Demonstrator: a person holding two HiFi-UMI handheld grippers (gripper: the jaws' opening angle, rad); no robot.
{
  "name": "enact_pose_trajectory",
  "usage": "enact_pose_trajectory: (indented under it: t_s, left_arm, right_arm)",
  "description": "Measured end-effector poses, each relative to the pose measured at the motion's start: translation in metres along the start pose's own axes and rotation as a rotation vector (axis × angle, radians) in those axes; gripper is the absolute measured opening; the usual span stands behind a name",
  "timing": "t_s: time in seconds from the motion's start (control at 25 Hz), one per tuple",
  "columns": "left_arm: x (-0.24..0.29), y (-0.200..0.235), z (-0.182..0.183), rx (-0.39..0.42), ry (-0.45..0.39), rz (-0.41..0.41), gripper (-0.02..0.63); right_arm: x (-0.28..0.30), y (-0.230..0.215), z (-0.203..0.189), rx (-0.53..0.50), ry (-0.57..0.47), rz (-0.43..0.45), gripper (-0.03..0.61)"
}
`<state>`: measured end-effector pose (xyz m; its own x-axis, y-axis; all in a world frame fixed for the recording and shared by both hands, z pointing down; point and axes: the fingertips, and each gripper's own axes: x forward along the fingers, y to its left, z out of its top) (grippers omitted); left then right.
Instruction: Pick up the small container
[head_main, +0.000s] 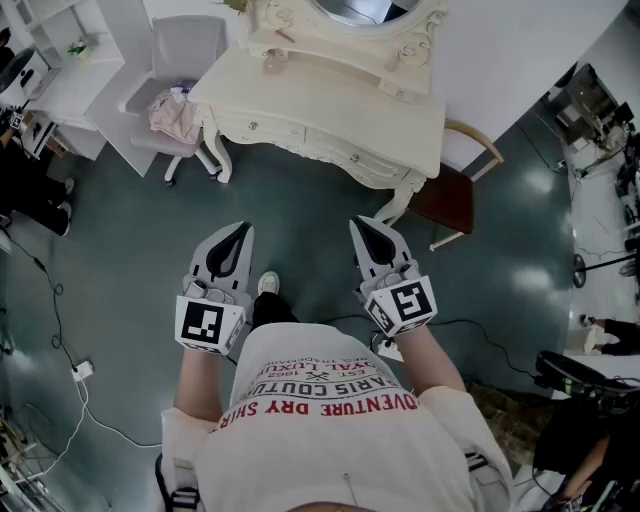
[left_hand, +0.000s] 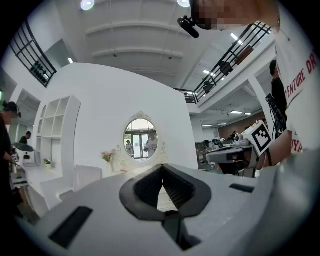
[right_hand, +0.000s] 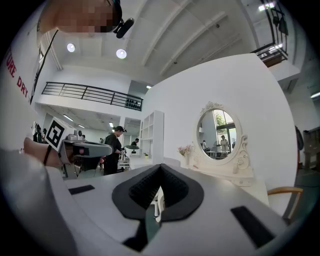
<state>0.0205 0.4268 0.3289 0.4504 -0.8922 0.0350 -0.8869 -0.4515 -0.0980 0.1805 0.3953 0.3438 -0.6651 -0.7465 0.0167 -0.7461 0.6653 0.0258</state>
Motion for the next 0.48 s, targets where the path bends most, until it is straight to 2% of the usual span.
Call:
enact_pose_trajectory:
  t_s: [0.24, 0.48]
  left_arm:
    - [0.008, -0.004, 0.000, -0.056, -0.005, -0.015, 0.008]
    - [0.017, -0.012, -0.002, -0.035, 0.007, -0.009, 0.008]
  right_arm:
    - [-0.006, -0.009, 0.001, -0.004, -0.008, 0.007, -0.002]
    - [-0.012, -0.027, -0.003, 0.033, -0.033, -0.013, -0.002]
